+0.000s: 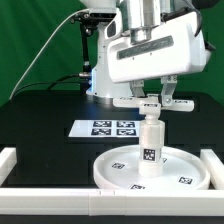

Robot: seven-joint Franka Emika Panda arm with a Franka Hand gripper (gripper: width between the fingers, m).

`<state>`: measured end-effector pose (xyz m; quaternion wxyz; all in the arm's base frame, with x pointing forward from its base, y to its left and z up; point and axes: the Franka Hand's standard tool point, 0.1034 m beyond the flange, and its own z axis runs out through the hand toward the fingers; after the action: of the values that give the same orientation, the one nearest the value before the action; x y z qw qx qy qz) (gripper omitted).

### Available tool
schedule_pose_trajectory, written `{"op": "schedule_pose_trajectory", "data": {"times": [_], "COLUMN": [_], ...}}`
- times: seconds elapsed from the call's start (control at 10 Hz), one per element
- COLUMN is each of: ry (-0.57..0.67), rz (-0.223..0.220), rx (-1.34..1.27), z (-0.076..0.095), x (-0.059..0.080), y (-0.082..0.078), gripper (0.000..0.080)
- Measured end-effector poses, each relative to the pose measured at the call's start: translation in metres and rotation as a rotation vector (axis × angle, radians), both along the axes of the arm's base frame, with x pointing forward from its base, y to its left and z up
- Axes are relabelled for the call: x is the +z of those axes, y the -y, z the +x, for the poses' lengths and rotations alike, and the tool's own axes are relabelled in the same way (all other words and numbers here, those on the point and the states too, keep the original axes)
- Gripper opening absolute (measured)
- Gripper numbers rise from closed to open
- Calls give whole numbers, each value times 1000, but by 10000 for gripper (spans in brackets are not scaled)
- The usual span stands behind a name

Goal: Assemble round table

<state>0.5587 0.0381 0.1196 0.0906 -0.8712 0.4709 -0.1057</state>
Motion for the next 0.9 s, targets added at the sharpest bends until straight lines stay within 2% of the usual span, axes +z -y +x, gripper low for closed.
{"op": "schedule_pose_trajectory", "data": {"times": [0.4,0.9], "ry": [-21,5], "rz": [-10,-23], "rx": [-4,-2], "z": [-3,1], "x": [-17,-16], "y": [3,2], "gripper": [449,449]}}
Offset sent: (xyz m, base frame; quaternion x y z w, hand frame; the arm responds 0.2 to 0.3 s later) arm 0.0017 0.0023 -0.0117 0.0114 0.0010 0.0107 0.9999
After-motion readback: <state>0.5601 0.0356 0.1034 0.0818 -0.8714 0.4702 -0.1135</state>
